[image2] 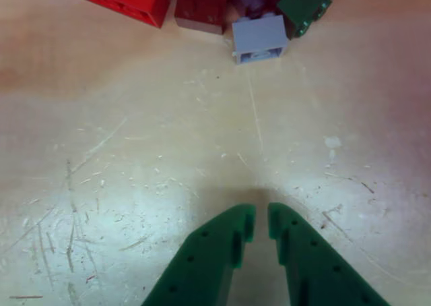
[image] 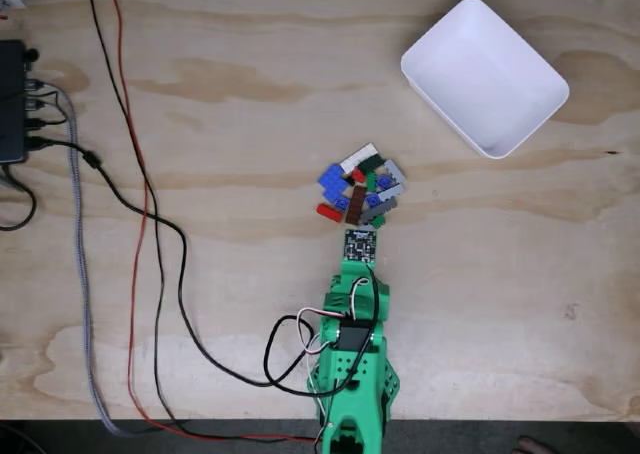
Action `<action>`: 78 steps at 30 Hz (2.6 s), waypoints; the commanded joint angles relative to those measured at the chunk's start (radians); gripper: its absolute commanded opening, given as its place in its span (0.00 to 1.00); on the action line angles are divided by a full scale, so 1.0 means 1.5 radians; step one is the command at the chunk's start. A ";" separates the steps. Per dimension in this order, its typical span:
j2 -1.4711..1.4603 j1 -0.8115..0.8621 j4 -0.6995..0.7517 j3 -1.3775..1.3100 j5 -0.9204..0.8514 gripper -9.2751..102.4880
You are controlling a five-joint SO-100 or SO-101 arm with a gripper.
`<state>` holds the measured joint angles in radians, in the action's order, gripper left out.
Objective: Put all lego bricks in the bin.
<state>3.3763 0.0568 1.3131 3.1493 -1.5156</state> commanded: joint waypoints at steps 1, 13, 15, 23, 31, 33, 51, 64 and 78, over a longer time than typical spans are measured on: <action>-0.001 -0.035 0.009 -0.001 0.081 0.08; -0.001 -0.035 0.009 -0.001 0.081 0.08; -0.001 -0.035 0.009 -0.001 0.081 0.08; -0.001 -0.038 0.009 -0.001 0.085 0.08; -0.263 -0.063 -0.178 -0.114 0.148 0.08; -0.403 -0.099 -0.239 -0.200 0.202 0.11; -0.772 -0.176 -0.562 -0.241 0.280 0.29; -0.917 -0.114 -0.594 -0.327 0.221 0.23; -0.652 -0.085 -0.289 -0.504 0.319 0.08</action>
<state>2.0356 -0.1289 0.5369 2.6216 -1.1397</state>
